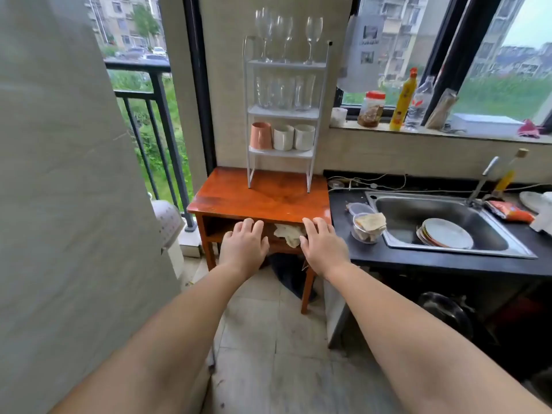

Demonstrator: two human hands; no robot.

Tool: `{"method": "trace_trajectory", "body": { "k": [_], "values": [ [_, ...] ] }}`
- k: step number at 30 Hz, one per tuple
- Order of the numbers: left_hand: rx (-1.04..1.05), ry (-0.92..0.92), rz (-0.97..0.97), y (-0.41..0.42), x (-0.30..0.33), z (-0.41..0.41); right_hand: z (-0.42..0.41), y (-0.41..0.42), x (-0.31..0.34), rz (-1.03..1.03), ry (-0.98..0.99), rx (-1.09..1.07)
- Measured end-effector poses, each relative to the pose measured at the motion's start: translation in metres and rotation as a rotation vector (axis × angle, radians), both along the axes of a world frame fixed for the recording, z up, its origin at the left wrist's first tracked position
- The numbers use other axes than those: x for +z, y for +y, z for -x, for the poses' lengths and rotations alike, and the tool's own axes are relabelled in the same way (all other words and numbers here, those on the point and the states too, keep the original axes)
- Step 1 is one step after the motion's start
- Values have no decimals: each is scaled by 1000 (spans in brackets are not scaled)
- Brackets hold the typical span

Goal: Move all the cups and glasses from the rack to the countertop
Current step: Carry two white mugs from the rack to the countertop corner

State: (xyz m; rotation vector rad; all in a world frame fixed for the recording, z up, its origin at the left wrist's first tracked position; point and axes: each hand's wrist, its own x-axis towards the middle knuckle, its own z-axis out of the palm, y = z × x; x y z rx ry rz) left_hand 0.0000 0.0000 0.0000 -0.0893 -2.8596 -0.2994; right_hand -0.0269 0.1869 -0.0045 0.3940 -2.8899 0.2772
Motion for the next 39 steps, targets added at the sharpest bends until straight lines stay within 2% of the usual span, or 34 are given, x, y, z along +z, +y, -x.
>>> {"method": "trace_trajectory", "body": {
  "k": [10,19,21,24,29,33,39],
  "values": [
    [-32,35,5,0,-10,183,177,3,-4,-51,7,-52],
    [12,13,-83,16,2,351,347,11,5,-37,-18,-43],
    [27,-20,-151,18,-1,383,379,3,2,76,-45,-46],
    [68,-102,-376,22,3,420,414,-14,4,357,-93,-102],
    [75,-218,-668,23,6,485,479,-38,10,708,-227,-205],
    [20,-300,-692,20,7,543,532,-50,10,888,-290,-347],
    [69,-368,-1023,20,-5,583,567,-67,1,1104,-259,-429]
  ]
}}
